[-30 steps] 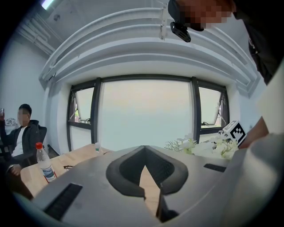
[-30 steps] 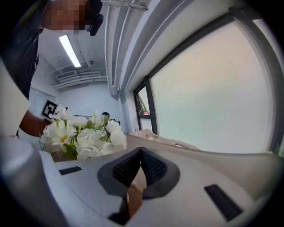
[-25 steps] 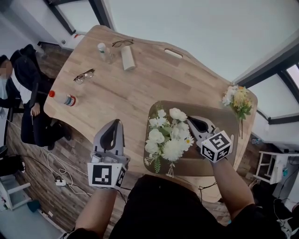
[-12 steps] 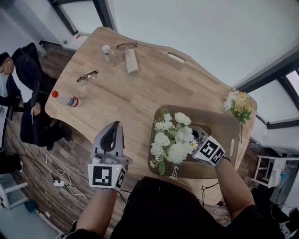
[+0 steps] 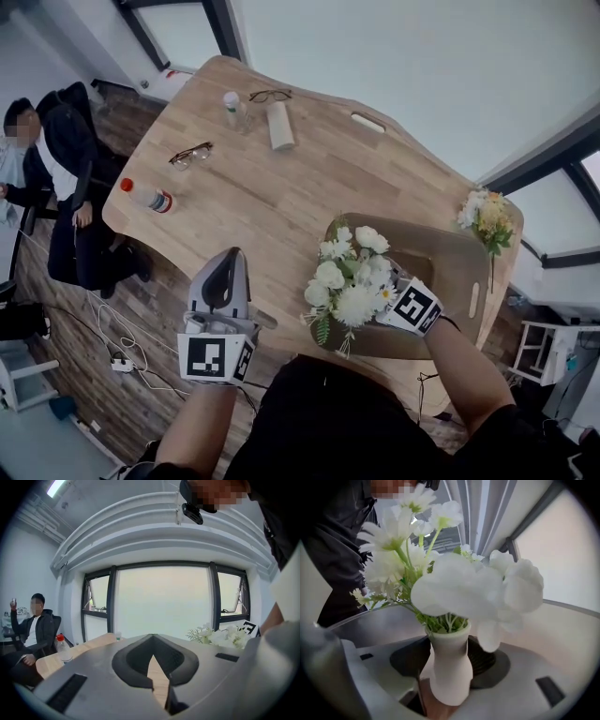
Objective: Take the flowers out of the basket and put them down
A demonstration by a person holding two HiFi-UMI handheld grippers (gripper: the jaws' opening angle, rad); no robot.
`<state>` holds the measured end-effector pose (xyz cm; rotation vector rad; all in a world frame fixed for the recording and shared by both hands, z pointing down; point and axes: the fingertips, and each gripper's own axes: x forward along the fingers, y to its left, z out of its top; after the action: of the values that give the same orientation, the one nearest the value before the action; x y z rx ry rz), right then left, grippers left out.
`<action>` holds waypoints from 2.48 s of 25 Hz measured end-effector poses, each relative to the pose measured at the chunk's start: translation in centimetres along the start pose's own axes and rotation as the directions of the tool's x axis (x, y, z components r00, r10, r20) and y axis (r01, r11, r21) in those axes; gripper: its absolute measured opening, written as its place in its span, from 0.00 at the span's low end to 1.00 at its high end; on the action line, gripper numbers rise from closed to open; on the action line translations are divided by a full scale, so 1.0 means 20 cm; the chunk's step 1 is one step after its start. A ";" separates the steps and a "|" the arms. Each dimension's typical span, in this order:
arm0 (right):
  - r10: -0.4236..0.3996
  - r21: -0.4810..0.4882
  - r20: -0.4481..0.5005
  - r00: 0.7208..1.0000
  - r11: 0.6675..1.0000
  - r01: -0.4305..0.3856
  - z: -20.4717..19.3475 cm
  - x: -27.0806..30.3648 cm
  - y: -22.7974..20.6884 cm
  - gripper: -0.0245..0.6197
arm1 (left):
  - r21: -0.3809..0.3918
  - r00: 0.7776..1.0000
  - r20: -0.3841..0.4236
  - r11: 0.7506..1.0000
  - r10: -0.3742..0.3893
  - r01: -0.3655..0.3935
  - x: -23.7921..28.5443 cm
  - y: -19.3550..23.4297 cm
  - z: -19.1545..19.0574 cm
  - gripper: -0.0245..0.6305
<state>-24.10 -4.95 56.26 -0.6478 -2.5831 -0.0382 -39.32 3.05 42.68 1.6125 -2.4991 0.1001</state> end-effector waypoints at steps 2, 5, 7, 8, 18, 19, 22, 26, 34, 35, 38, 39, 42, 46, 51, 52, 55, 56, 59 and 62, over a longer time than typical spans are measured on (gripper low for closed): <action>0.009 0.009 0.006 1.000 1.000 -0.009 0.02 0.00 0.02 0.45 | 0.002 1.000 0.004 1.000 0.009 -0.009 -0.04 0.00 0.01 0.04; -0.007 0.035 0.028 1.000 0.999 0.006 0.06 -0.04 0.03 0.44 | 0.003 1.000 0.013 1.000 0.013 -0.013 -0.09 0.00 0.02 0.04; -0.032 0.030 0.039 0.999 0.999 0.030 0.11 -0.07 0.02 0.44 | 0.000 1.000 0.019 1.000 0.014 -0.014 -0.11 0.01 0.03 0.04; -0.043 0.027 0.045 0.998 0.999 0.042 0.14 -0.08 0.01 0.44 | -0.001 1.000 0.022 1.000 0.014 -0.014 -0.11 0.02 0.04 0.04; -0.127 0.076 0.076 0.989 0.990 0.121 0.26 -0.26 0.01 0.44 | 0.022 0.996 0.065 0.998 -0.062 0.061 -0.07 -0.12 0.15 0.04; -0.143 0.083 0.078 0.987 0.987 0.136 0.27 -0.29 0.01 0.44 | 0.025 0.995 0.069 0.997 -0.071 0.070 -0.07 -0.14 0.16 0.04; -0.193 0.110 0.080 0.978 0.977 0.184 0.29 -0.37 -0.01 0.44 | 0.030 0.993 0.079 0.996 -0.091 0.089 -0.07 -0.18 0.19 0.04; -0.271 0.115 0.081 0.959 0.959 0.261 0.32 -0.47 -0.03 0.43 | 0.026 0.989 0.093 0.994 -0.111 0.109 -0.07 -0.23 0.21 0.04; -0.393 0.174 0.069 0.917 0.910 0.377 0.33 -0.63 -0.05 0.44 | 0.045 0.977 0.123 0.984 -0.177 0.172 -0.09 -0.34 0.29 0.04; -0.406 0.180 0.067 0.911 0.903 0.390 0.33 -0.66 -0.05 0.43 | 0.048 0.975 0.127 0.983 -0.184 0.180 -0.09 -0.35 0.30 0.04; -0.446 0.202 0.070 0.892 0.882 0.425 0.33 -0.72 -0.06 0.44 | 0.056 0.971 0.129 0.979 -0.203 0.198 -0.10 -0.38 0.33 0.04; -0.460 0.208 0.070 0.885 0.875 0.438 0.33 -0.74 -0.06 0.43 | 0.057 0.970 0.128 0.977 -0.209 0.203 -0.10 -0.39 0.33 0.04; -0.507 0.220 0.067 0.859 0.847 0.483 0.34 -0.81 -0.09 0.43 | 0.064 0.965 0.131 0.973 -0.229 0.223 -0.09 -0.42 0.34 0.04; -0.556 0.232 0.082 0.827 0.818 0.527 0.37 -0.90 -0.11 0.43 | 0.073 0.956 0.143 0.966 -0.256 0.247 -0.07 -0.47 0.37 0.04; -0.600 0.238 0.092 0.795 0.788 0.567 0.40 -1.02 -0.12 0.43 | 0.085 0.947 0.153 0.958 -0.283 0.272 -0.05 -0.54 0.41 0.04; -0.610 0.240 0.089 0.788 0.781 0.577 0.40 -1.05 -0.13 0.43 | 0.084 0.945 0.153 0.957 -0.288 0.278 -0.04 -0.55 0.41 0.04; -0.637 0.245 0.086 0.766 0.759 0.603 0.40 -1.12 -0.13 0.43 | 0.083 0.938 0.158 0.951 -0.308 0.298 -0.03 -0.60 0.41 0.04; -0.644 0.245 0.087 0.760 0.753 0.611 0.40 -1.15 -0.12 0.43 | 0.085 0.935 0.160 0.948 -0.316 0.306 -0.03 -0.62 0.42 0.04; -0.664 0.239 0.085 0.743 0.738 0.631 0.40 -1.24 -0.12 0.43 | 0.093 0.926 0.165 0.940 -0.338 0.327 -0.01 -0.70 0.43 0.04; -0.675 0.241 0.090 0.732 0.728 0.642 0.40 -1.32 -0.11 0.43 | 0.101 0.920 0.163 0.934 -0.356 0.344 0.00 -0.77 0.44 0.04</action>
<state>-8.20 -17.35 37.37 0.3963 -2.7998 0.0418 -26.23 -4.55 33.60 2.1596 -2.3013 -0.0030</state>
